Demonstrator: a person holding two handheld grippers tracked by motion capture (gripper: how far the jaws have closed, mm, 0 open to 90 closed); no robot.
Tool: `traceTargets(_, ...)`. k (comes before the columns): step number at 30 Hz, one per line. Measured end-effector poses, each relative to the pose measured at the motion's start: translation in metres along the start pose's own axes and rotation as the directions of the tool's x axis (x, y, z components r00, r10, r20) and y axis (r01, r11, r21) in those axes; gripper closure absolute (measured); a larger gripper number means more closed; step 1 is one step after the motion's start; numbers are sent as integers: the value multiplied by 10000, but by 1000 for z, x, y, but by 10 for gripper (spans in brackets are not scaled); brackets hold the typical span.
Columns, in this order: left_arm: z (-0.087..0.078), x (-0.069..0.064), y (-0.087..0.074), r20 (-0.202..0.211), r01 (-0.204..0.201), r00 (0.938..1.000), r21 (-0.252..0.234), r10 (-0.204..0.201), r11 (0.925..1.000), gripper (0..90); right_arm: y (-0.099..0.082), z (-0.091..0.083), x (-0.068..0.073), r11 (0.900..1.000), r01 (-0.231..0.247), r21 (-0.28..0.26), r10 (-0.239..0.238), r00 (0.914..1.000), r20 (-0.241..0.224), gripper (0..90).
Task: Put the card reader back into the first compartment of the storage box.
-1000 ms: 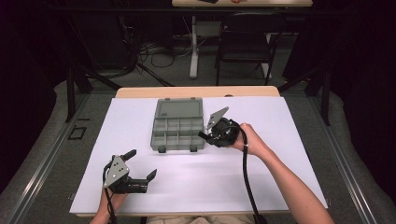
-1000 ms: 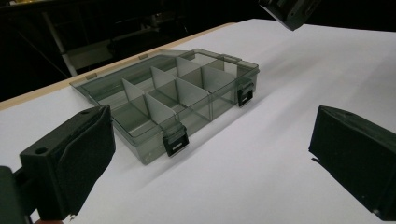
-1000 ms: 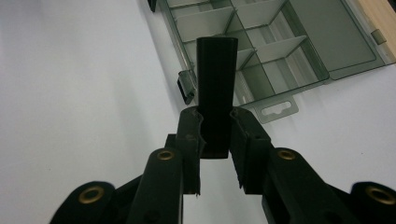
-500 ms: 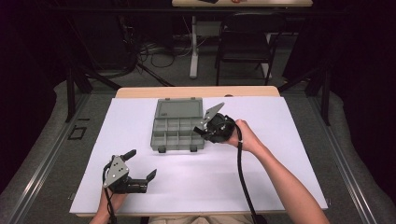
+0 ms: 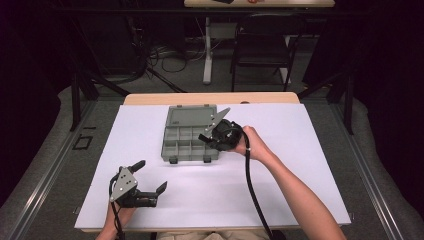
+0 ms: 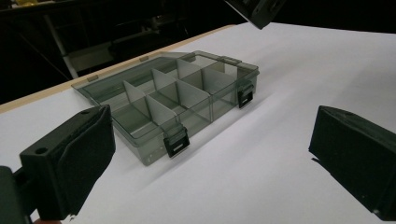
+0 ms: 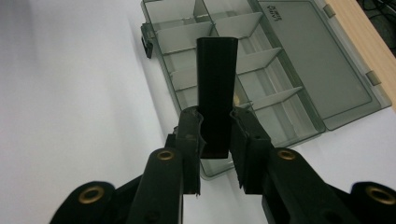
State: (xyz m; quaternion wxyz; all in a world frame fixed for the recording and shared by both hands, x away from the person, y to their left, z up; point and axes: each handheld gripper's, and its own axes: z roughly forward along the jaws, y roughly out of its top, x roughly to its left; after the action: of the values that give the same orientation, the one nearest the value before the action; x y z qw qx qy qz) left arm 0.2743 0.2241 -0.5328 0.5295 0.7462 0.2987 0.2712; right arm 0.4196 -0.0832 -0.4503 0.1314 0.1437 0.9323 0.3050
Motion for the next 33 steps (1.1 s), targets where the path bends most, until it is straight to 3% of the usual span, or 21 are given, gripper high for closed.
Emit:
traceTargets(18, 1, 1, 0, 20, -8, 10000, 24, 8, 10000, 3, 16, 24, 5, 10000, -17, -64, 15, 9995, -325, 745)
traceTargets(33, 1, 0, 0, -33, -17, 10000, 51, 18, 10000, 3, 28, 27, 4, 9995, -165, -261, 161, 9997, -157, 745)
